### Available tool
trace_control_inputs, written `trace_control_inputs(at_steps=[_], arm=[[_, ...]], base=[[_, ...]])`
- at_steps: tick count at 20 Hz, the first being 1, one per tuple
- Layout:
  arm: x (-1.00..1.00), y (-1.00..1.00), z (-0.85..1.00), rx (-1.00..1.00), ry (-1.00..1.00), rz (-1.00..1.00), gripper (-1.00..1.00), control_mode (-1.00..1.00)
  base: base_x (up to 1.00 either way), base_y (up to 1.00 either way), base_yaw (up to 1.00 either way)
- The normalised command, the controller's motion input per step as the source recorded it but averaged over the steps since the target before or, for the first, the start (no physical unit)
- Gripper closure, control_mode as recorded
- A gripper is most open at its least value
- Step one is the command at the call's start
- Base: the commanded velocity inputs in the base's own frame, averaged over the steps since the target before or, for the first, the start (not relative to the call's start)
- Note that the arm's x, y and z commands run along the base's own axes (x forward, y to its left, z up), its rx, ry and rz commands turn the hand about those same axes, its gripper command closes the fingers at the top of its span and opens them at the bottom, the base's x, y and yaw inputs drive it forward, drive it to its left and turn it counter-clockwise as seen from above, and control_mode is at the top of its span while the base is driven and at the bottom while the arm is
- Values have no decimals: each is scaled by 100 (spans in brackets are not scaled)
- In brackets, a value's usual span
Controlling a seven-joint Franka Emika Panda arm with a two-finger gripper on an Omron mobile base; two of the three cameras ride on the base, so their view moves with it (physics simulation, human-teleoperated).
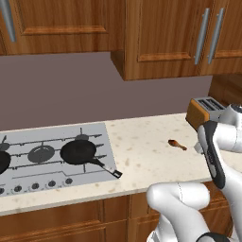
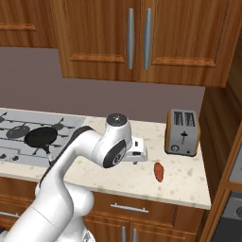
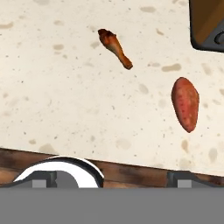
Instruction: Place both pans onto different burners. Then place the sweet potato and the chicken drumstick on different pans.
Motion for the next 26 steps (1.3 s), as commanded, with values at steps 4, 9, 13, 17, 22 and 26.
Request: trace_control_inputs(at_steps=[4,9,13,17,22,26], arm=[[6,-29,0,-1,-1,0,-100,-100],[12,-18,0,-4,0,0,-100,-100],[15,-13,-1,-4,0,0,-100,-100],[17,-16,-10,-3,0,-1,-100,-100],[18,-23,-20,0,0,0,-100,-100],[20,-26,-24,0,0,0,-100,-100]], base=[[0,0,0],[0,0,0],[0,0,0],[0,0,0],[0,0,0],[0,0,0]])
